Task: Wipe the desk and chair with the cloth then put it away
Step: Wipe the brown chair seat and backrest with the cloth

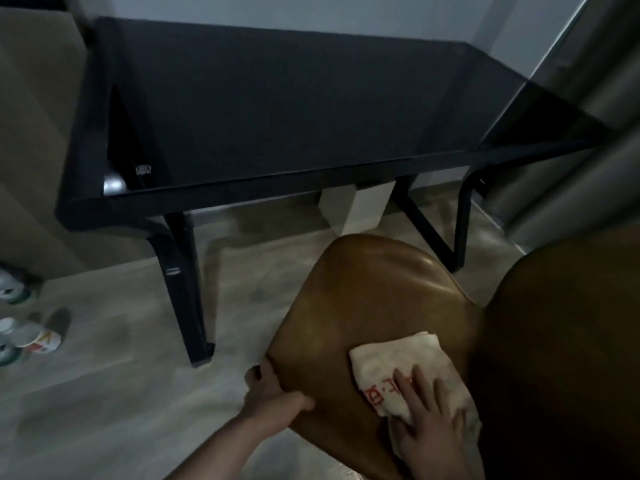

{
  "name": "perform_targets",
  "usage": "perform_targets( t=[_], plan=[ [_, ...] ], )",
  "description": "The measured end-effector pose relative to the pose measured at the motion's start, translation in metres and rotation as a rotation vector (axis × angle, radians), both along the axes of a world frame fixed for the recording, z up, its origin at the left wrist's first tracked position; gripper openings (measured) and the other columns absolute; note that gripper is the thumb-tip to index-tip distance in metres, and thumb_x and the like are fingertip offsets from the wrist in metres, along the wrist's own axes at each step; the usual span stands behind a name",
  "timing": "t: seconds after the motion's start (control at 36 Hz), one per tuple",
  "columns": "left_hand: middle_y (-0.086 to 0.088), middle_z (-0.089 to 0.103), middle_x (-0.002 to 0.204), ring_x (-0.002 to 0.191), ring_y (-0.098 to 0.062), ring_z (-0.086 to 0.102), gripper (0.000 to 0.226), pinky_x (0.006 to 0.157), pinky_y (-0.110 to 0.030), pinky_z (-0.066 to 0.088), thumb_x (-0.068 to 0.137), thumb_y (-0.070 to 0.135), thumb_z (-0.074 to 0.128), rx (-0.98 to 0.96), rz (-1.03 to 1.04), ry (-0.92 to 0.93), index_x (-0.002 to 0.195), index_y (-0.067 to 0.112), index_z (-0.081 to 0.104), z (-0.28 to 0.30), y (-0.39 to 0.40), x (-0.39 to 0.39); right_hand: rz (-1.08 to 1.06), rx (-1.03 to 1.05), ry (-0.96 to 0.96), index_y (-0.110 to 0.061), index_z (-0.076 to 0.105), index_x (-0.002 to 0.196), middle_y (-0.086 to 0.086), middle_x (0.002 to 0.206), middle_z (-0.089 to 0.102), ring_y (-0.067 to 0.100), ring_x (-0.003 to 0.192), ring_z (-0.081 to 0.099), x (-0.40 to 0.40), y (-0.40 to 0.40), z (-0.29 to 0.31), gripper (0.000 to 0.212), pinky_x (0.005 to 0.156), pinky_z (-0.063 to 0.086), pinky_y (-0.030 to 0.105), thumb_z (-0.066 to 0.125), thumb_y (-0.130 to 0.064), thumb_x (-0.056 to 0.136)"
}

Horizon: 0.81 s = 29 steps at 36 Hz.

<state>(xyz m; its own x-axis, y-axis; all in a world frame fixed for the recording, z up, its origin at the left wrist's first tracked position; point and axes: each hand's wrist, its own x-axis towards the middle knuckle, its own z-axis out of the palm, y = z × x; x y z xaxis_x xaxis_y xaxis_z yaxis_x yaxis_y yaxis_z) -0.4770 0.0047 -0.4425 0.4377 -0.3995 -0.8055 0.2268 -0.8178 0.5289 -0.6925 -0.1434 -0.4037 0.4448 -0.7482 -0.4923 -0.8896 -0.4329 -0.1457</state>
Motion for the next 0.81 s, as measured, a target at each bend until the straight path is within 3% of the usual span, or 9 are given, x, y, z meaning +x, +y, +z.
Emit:
perform_targets(
  t=[0.06,0.11,0.25,0.44,0.56,0.61,0.81],
  plan=[
    [-0.001,0.004,0.162,0.142,-0.032,0.037,0.141,0.113,-0.038,0.041,0.057,0.055,0.078,-0.024,-0.037,-0.09,0.162,0.027,-0.011,-0.008,0.005,-0.008,0.013,-0.005,-0.013,-0.063,-0.009,0.146,-0.018,0.164,-0.021,0.023,0.154,-0.017,0.0,0.002,-0.007,0.076,0.122,0.002,0.06,0.047,-0.053,0.095],
    [0.002,-0.003,0.167,0.145,-0.032,0.031,0.131,0.116,-0.036,0.036,0.067,0.067,0.07,-0.036,-0.131,-0.237,0.161,0.031,-0.013,-0.012,0.01,-0.012,0.053,0.0,-0.026,-0.065,-0.008,0.145,-0.018,0.163,-0.024,0.023,0.153,-0.021,0.005,0.006,-0.014,0.071,0.121,-0.001,0.06,0.043,-0.056,0.097],
    [0.005,0.002,0.17,0.148,-0.033,0.025,0.105,0.119,-0.039,0.03,0.087,0.07,0.053,-0.087,-0.235,-0.523,0.163,0.028,-0.004,-0.013,0.02,-0.025,0.185,0.103,-0.174,-0.063,0.005,0.149,-0.025,0.161,-0.019,0.023,0.149,-0.029,0.033,0.015,-0.022,0.059,0.116,-0.015,0.062,0.038,-0.057,0.101],
    [0.007,-0.003,0.172,0.156,-0.03,0.009,0.088,0.124,-0.041,0.021,0.096,0.065,0.043,-0.024,-0.245,-0.503,0.164,0.03,-0.001,-0.001,0.02,-0.029,0.375,0.082,-0.153,-0.056,0.003,0.154,-0.018,0.165,-0.019,0.027,0.151,-0.026,0.061,0.019,-0.019,0.063,0.115,-0.012,0.067,0.037,-0.056,0.1],
    [0.007,-0.013,0.171,0.157,-0.03,-0.006,0.073,0.127,-0.051,0.005,0.101,0.045,0.036,0.031,-0.4,-0.506,0.163,0.035,-0.001,0.019,0.007,-0.037,0.313,0.15,-0.116,-0.054,0.005,0.155,-0.016,0.166,-0.016,0.026,0.153,-0.021,0.016,0.013,-0.006,0.06,0.118,-0.008,0.065,0.034,-0.054,0.102],
    [0.008,-0.012,0.171,0.157,-0.03,-0.009,0.077,0.125,-0.056,0.0,0.096,0.035,0.038,0.058,-0.449,-0.494,0.163,0.034,0.001,0.032,-0.005,-0.046,0.243,0.179,-0.08,-0.054,0.004,0.155,-0.016,0.166,-0.016,0.026,0.153,-0.02,-0.009,0.008,-0.005,0.059,0.119,-0.005,0.063,0.032,-0.056,0.102],
    [0.013,-0.009,0.17,0.158,-0.026,-0.007,0.085,0.126,-0.053,0.001,0.09,0.068,0.038,0.101,-0.42,-0.55,0.162,0.041,0.002,0.023,-0.012,-0.052,0.147,0.119,-0.048,-0.048,-0.011,0.155,-0.007,0.164,-0.027,0.037,0.148,-0.03,-0.003,-0.012,-0.022,0.071,0.116,-0.008,0.068,0.03,-0.062,0.099]
  ],
)
